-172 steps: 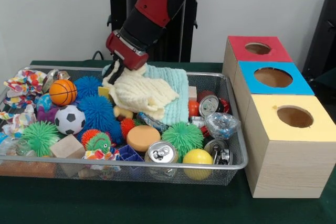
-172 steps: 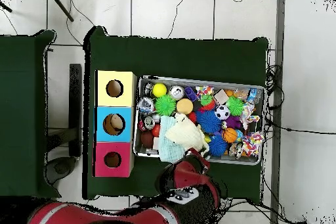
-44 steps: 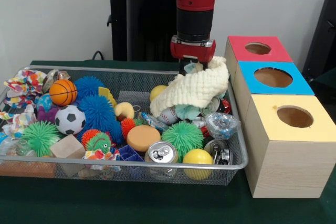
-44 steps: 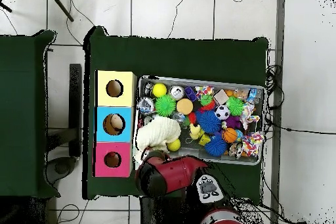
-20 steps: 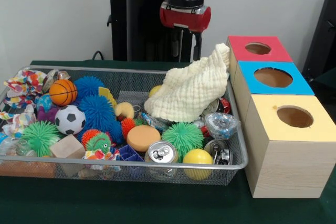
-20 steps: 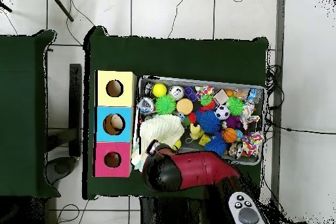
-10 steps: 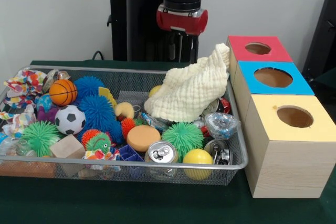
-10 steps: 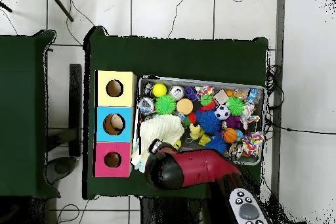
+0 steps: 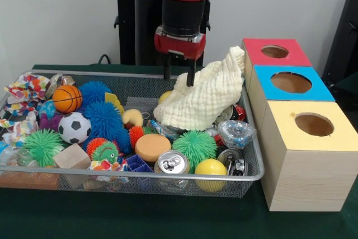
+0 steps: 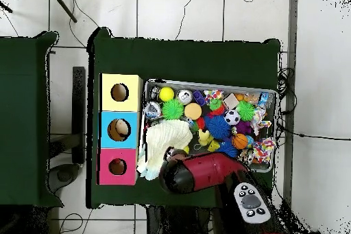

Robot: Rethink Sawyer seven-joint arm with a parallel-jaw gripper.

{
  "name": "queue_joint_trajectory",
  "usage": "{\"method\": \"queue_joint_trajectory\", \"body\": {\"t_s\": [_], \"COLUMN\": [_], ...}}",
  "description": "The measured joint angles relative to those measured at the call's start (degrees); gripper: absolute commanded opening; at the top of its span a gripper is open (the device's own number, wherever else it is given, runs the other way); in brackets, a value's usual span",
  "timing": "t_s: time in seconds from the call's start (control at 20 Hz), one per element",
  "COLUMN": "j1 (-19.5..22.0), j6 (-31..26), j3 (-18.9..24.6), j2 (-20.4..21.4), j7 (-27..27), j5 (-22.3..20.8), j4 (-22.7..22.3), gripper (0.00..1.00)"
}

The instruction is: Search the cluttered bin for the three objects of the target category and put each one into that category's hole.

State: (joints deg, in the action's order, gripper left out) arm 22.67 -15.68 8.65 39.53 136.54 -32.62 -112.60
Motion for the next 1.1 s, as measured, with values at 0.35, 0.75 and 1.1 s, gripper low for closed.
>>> {"method": "queue_joint_trajectory", "body": {"t_s": [0.35, 0.75, 1.1], "j1": [3.7, 8.3, 10.4], "j6": [0.0, -2.1, -5.4], "j3": [0.4, 2.0, 4.7], "j2": [-2.1, -2.2, -2.4], "j7": [0.0, 0.0, 0.0], "j5": [-0.5, -0.6, -0.7], "j4": [2.0, 4.7, 7.2], "gripper": [1.0, 1.0, 1.0]}}
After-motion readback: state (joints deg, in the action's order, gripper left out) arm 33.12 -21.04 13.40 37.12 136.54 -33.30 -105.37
